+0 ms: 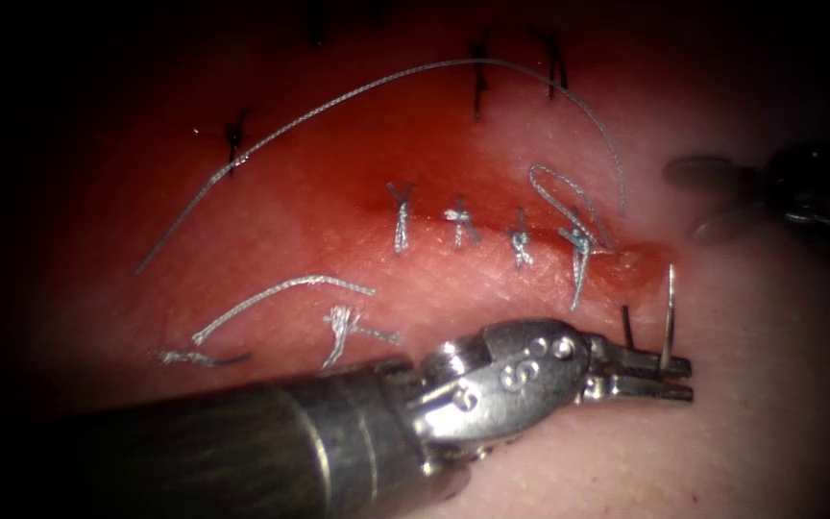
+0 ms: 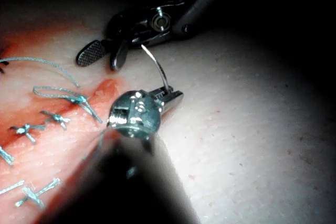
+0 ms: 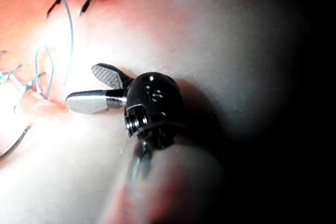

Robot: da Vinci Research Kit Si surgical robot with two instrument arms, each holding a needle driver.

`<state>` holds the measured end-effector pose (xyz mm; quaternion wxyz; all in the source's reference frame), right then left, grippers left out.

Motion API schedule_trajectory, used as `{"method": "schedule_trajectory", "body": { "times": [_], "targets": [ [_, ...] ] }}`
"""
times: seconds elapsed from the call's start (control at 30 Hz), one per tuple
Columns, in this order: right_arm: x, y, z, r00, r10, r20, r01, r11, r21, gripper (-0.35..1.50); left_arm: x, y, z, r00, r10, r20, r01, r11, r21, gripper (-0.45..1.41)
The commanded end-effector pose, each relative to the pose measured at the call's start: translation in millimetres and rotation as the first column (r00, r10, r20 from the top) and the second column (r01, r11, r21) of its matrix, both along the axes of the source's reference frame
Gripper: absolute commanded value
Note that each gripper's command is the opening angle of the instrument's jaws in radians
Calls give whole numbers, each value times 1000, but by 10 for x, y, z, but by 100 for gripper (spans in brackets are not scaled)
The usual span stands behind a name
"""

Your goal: Wound Closure

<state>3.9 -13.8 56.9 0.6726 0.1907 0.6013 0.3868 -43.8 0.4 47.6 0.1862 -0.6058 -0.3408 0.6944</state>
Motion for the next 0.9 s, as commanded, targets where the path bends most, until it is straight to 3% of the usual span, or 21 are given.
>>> {"method": "schedule_trajectory", "body": {
  "times": [0.03, 0.17, 0.3, 0.43, 0.6, 0.67, 0.9],
  "targets": [
    [7, 0, 8, 1000, -9, -3, 9, 1000, -18, 116, -6, 3, 5, 1000, -3, -4, 3, 1000, 0, -45],
    [8, -3, 5, 993, -115, 2, 115, 993, -30, 116, 2, 4, -4, 999, 14, 44, -24, 972, 235, -45],
    [10, -5, 0, 987, -157, -26, 156, 987, -27, 109, 9, 2, -10, 996, 12, 90, -40, 948, 315, -45],
    [12, -7, -4, 985, -168, -24, 167, 984, -55, 99, 15, -1, -18, 994, 15, 110, -49, 947, 316, -45],
    [16, -14, -25, 977, -210, 22, 210, 954, -212, 98, 28, -8, -43, 985, 22, 169, -44, 991, 127, -45],
    [24, -21, -48, 969, -239, 55, 245, 929, -279, 76, 38, -13, -63, 984, 31, 175, -43, 997, 63, -45],
    [54, -31, -72, 964, -245, 99, 264, 896, -357, 62, 55, -25, -108, 983, 44, 178, -42, 999, -14, -45]
  ]
}}
